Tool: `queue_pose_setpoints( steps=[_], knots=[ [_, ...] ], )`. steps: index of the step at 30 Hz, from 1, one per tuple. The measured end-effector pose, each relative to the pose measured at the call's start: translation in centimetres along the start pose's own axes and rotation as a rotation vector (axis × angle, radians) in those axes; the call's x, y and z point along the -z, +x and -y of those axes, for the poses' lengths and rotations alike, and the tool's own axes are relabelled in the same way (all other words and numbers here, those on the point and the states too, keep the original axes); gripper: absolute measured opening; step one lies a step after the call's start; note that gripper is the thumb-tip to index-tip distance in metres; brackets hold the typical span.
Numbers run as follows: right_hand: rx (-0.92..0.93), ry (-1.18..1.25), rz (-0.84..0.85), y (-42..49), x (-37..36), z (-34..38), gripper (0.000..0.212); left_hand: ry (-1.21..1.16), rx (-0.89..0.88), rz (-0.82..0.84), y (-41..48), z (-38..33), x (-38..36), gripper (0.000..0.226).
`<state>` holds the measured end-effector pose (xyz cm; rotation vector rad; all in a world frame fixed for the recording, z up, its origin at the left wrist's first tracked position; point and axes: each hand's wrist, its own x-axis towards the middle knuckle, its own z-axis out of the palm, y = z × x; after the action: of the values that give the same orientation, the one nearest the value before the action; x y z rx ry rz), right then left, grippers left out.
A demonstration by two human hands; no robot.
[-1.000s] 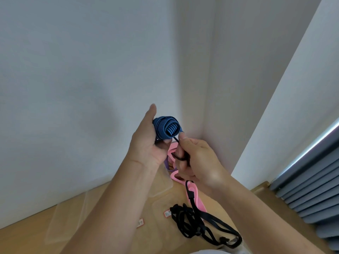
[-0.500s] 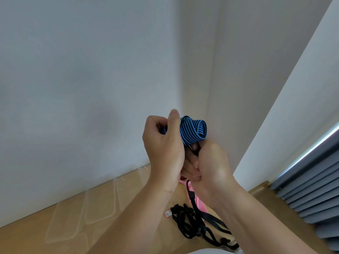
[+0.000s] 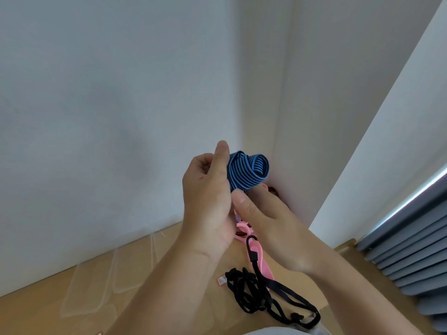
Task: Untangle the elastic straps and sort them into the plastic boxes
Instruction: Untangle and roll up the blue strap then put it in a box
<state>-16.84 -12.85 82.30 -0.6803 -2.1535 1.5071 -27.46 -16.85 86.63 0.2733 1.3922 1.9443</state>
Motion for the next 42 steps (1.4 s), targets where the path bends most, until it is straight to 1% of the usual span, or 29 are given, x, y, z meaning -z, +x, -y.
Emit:
queue_pose_setpoints(
  steps=[1,3,6,7,9,11,12,14,15,17,19,21,22,23,24,25,26,27,28,31,35,38,42],
  knots=[
    [0.059,-0.074,0.008,-0.2,0.3,0.0,0.055,0.011,0.038,-0.005,0.2,-0.4,0.2,0.027],
    [0.157,-0.238,-0.053,-0.2,1.0,-0.1,0.058,0.028,0.149,0.025,0.5,-1.2,0.6,0.027],
    [0.377,-0.487,-0.268,-0.1,1.7,-0.5,0.050,-0.001,0.295,0.092,0.6,-1.7,1.2,0.025],
    [0.464,-0.526,-0.347,0.0,1.7,-0.5,0.046,-0.014,0.323,0.103,0.5,-1.7,1.2,0.027],
    [0.637,-0.529,-0.451,0.3,1.6,-0.4,0.044,-0.074,0.366,0.160,0.3,-1.6,1.2,0.035],
    [0.760,-0.484,-0.482,0.9,2.0,-0.4,0.040,-0.198,0.425,0.287,0.0,-1.2,1.1,0.042],
    [0.802,-0.490,-0.489,1.1,2.3,-0.4,0.036,-0.241,0.443,0.323,-0.1,-1.0,1.1,0.041],
    [0.866,-0.531,-0.474,1.2,2.5,-0.6,0.031,-0.248,0.438,0.315,0.1,-0.6,1.2,0.036],
    [0.885,-0.556,-0.468,1.2,2.4,-0.9,0.037,-0.242,0.432,0.297,0.3,-0.5,1.3,0.034],
    [0.891,-0.616,-0.432,1.1,2.4,-1.5,0.057,-0.242,0.429,0.240,0.5,-0.3,1.3,0.031],
    [0.898,-0.655,-0.433,1.1,2.2,-2.0,0.062,-0.243,0.429,0.156,0.4,0.0,1.2,0.030],
    [0.923,-0.655,-0.486,1.2,1.8,-2.3,0.056,-0.223,0.413,0.062,0.4,0.3,0.9,0.027],
    [0.937,-0.642,-0.526,1.3,1.4,-2.3,0.047,-0.199,0.379,0.001,0.3,0.5,0.8,0.026],
    [0.961,-0.619,-0.557,1.2,1.0,-2.3,0.033,-0.175,0.327,-0.066,0.2,0.6,0.6,0.027],
    [0.966,-0.606,-0.573,1.1,0.6,-2.2,0.013,-0.169,0.264,-0.132,0.2,0.7,0.5,0.030],
    [0.950,-0.591,-0.608,1.2,0.2,-1.9,0.014,-0.176,0.195,-0.185,0.1,0.8,0.3,0.036],
    [0.923,-0.579,-0.635,1.2,-0.3,-1.8,0.029,-0.179,0.117,-0.214,0.1,0.9,0.3,0.041],
    [0.886,-0.567,-0.653,1.3,-0.7,-1.6,0.038,-0.172,0.037,-0.219,0.1,1.0,0.2,0.045],
    [0.851,-0.553,-0.684,1.4,-1.0,-1.3,0.041,-0.155,-0.035,-0.214,0.1,1.0,0.2,0.046],
    [0.711,-0.515,-0.778,1.5,-2.1,-0.5,0.045,-0.095,-0.176,-0.203,0.1,1.1,0.2,0.045],
    [0.630,-0.389,-0.812,1.3,-2.9,-0.1,0.036,-0.030,-0.240,-0.203,-0.2,1.5,0.8,0.036],
    [0.609,-0.218,-0.770,0.9,-2.7,0.3,0.023,0.025,-0.251,-0.244,-0.3,1.4,1.2,0.030],
    [0.549,-0.107,-0.615,-0.3,-2.4,1.0,0.011,0.031,-0.237,-0.271,-0.6,0.8,1.4,0.024]
  ],
)
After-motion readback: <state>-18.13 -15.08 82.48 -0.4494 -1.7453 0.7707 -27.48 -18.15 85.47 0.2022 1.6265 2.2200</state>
